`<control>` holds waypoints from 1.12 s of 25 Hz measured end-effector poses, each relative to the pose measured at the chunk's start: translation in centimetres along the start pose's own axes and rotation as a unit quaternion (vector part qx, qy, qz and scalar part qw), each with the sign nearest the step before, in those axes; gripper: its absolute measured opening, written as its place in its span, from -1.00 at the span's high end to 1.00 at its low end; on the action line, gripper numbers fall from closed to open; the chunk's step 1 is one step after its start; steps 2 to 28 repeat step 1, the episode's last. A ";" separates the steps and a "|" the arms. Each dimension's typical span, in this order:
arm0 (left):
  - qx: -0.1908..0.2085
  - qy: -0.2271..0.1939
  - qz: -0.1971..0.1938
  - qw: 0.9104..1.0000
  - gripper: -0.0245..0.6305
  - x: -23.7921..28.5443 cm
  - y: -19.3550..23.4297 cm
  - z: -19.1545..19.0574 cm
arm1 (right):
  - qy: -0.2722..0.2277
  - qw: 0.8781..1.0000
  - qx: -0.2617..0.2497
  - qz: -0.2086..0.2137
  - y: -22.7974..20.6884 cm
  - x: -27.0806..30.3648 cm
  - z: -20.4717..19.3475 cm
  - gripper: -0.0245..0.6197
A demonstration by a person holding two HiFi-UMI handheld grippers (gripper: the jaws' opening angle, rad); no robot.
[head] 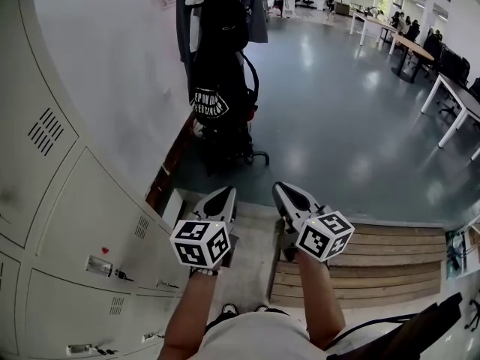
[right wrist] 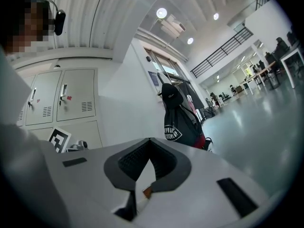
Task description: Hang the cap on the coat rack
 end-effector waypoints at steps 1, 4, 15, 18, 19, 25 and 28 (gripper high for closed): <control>-0.002 0.000 0.001 1.000 0.91 -0.1 0.2 -0.1 | -0.001 1.000 0.003 0.002 0.1 0.1 -0.1 0.91; -0.002 0.000 0.001 1.000 0.91 -0.1 0.2 -0.1 | -0.001 1.000 0.003 0.002 0.1 0.1 -0.1 0.91; -0.002 0.000 0.001 1.000 0.91 -0.1 0.2 -0.1 | -0.001 1.000 0.003 0.002 0.1 0.1 -0.1 0.91; -0.002 0.000 0.001 1.000 0.91 -0.1 0.2 -0.1 | -0.001 1.000 0.003 0.002 0.1 0.1 -0.1 0.91; -0.002 0.000 0.001 1.000 0.91 -0.1 0.2 -0.1 | -0.001 1.000 0.003 0.002 0.1 0.1 -0.1 0.91; -0.002 0.000 0.001 1.000 0.91 -0.1 0.2 -0.1 | -0.001 1.000 0.003 0.002 0.1 0.1 -0.1 0.91; -0.002 0.000 0.001 1.000 0.91 -0.1 0.2 -0.1 | -0.001 1.000 0.003 0.002 0.1 0.1 -0.1 0.91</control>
Point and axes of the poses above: the fingertips, and each gripper's own axes: x forward along the fingers, y to its left, z out of its top, the point moved 10 cm from there along -x, backward along the fingers, and after that the axes turned 15 degrees about y, right-handed, at the moved point
